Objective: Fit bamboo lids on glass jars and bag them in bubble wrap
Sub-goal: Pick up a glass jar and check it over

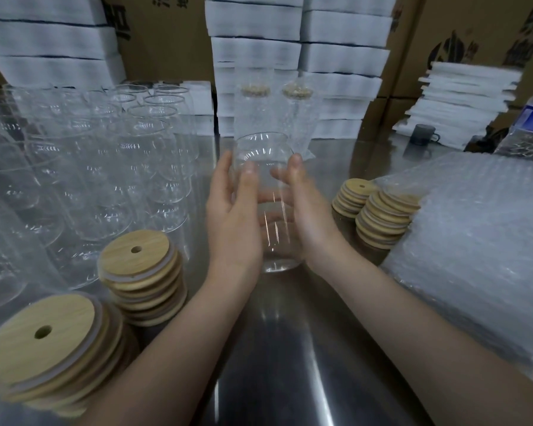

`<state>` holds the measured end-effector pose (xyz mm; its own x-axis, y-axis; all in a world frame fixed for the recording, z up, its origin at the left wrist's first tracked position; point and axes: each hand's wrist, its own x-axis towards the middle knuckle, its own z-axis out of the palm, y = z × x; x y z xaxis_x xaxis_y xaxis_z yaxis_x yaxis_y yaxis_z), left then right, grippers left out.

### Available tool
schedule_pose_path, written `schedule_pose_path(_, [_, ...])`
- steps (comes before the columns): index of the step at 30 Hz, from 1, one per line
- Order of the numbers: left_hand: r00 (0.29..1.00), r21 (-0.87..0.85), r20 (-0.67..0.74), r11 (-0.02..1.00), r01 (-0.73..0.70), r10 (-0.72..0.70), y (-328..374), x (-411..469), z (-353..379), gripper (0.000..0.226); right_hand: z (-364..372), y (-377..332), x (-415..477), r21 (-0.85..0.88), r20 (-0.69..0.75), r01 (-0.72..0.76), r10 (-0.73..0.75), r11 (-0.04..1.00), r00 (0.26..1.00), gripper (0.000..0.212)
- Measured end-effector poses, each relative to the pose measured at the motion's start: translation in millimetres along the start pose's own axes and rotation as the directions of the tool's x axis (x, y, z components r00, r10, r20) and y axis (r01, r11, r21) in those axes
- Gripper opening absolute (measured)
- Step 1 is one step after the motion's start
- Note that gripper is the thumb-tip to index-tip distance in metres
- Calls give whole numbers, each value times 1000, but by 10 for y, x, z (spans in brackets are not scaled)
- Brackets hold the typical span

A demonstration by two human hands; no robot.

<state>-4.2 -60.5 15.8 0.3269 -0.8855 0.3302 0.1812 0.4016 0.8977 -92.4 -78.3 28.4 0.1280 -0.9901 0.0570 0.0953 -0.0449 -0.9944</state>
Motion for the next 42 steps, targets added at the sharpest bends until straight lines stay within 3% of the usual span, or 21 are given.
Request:
schedule_pose_path(2, [1000, 70, 26, 998, -5, 3, -10, -45, 51, 80, 39, 21, -24, -97, -72, 95, -102, 991, 992, 54])
schedule_pose_path(5, [999, 142, -27, 989, -33, 37, -7, -98, 64, 96, 38, 22, -36, -62, -119, 107, -114, 992, 986, 44])
schedule_pose_path(8, [998, 98, -55, 995, -32, 37, -21, -100, 26, 82, 19, -17, -35, 14, -87, 63, -62, 998, 994, 41])
schedule_pose_path(13, [999, -82, 32, 996, -18, 21, -1, -44, -28, 67, -25, -39, 3, 51, -68, 60, -57, 997, 996, 33])
schedule_pose_path(18, [990, -211, 88, 970, 122, -106, 47, 1, -48, 71, -114, -29, 60, 111, -57, 46, -40, 993, 998, 26])
schedule_pose_path(21, [981, -235, 111, 955, 183, -160, 24, 25, -41, 66, -136, -24, 79, 165, 34, -48, 43, 985, 999, 33])
schedule_pose_path(24, [967, -178, 156, 958, 227, -200, 12, 53, -45, 78, -127, -8, 86, 252, 199, -161, 112, 954, 974, 50])
schedule_pose_path(28, [978, -112, 134, 979, 173, -158, -17, 116, -77, 74, -168, -7, 72, 268, 394, -256, 136, 929, 909, 67])
schedule_pose_path(30, [990, -104, 96, 988, 117, -107, -65, 156, -95, 58, -185, -20, 65, 211, 427, -240, 131, 948, 895, 76])
schedule_pose_path(33, [987, -88, 119, 989, 117, -106, -61, 179, -100, 41, -149, -17, 66, 186, 349, -181, 107, 966, 931, 81])
schedule_pose_path(36, [971, -128, 160, 972, 199, -177, -5, 124, -66, 41, -79, 24, 62, 154, 153, -64, 40, 986, 987, 71])
schedule_pose_path(38, [979, -73, 126, 982, 173, -163, -1, 75, -21, 42, -44, 65, 52, 85, 68, 23, -28, 996, 997, 65])
schedule_pose_path(42, [994, 60, 14, 993, 103, -104, -8, 0, 40, 83, 41, 106, 44, 67, -6, 134, -134, 989, 991, 55])
